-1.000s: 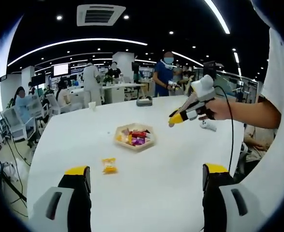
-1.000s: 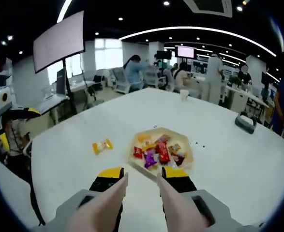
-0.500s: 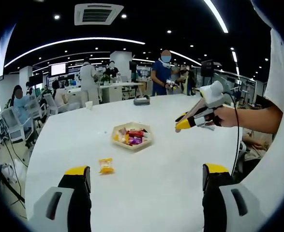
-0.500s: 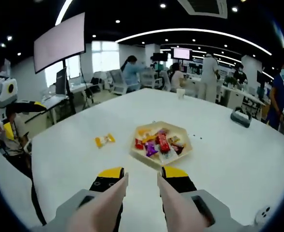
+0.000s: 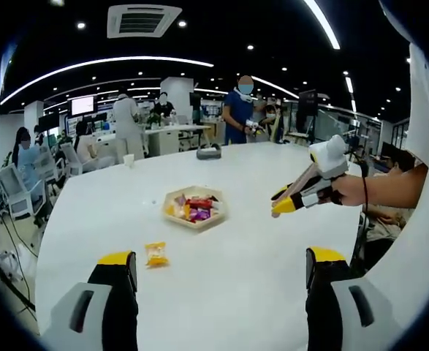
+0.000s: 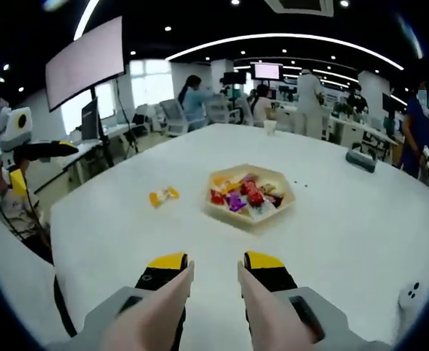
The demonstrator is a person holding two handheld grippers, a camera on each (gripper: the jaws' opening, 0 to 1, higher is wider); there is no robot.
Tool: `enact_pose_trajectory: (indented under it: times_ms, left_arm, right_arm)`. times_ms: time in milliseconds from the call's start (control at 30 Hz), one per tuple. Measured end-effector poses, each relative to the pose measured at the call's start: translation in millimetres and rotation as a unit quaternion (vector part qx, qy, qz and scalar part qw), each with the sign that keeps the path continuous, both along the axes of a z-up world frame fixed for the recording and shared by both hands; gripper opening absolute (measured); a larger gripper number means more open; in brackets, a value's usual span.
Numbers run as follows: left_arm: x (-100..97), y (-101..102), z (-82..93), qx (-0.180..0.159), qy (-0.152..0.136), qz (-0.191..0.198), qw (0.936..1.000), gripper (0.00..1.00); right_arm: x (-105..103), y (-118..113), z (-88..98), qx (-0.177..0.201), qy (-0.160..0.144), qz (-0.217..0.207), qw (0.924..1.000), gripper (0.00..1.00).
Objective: Place the target food into the container with the food tongs after gripping and lifting it, then release it inside without dropping or visibly crushing the food.
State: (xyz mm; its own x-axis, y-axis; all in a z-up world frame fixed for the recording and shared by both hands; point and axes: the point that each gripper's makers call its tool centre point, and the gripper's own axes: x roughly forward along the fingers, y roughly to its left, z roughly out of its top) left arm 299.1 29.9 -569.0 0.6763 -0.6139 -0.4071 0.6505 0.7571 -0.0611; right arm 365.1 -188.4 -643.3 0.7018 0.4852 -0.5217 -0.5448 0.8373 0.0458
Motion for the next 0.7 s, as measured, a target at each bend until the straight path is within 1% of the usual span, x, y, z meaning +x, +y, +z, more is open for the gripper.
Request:
enact_pose_trajectory:
  times_ms: [233,367,567,700]
  left_arm:
    - [1.3,5.4,0.7,-0.003,-0.002,0.001,1.0,0.96]
    - [3.0,7.4,-2.7,-0.009,-0.002,0.002,1.0,0.97]
    - [12.5,7.9,-8.6,-0.024,0.003,-0.017,0.9996,0.97]
    - [17.1,10.0,-6.9,-0.025,0.006,-0.036,0.999,0.96]
  right_arm:
    - [0.0,6.5,5.3,0.0,-0.004,0.002,1.0,0.3]
    - [-2.0,9.5,8.5,-0.008,-0.006,0.004,0.9999,0.3]
    - [-10.9,14.8,19.5,-0.014,-0.01,-0.015,0.9997,0.3]
    - [-16.3,24.2,27.3,-0.022,-0.01,-0.022,0.9995,0.3]
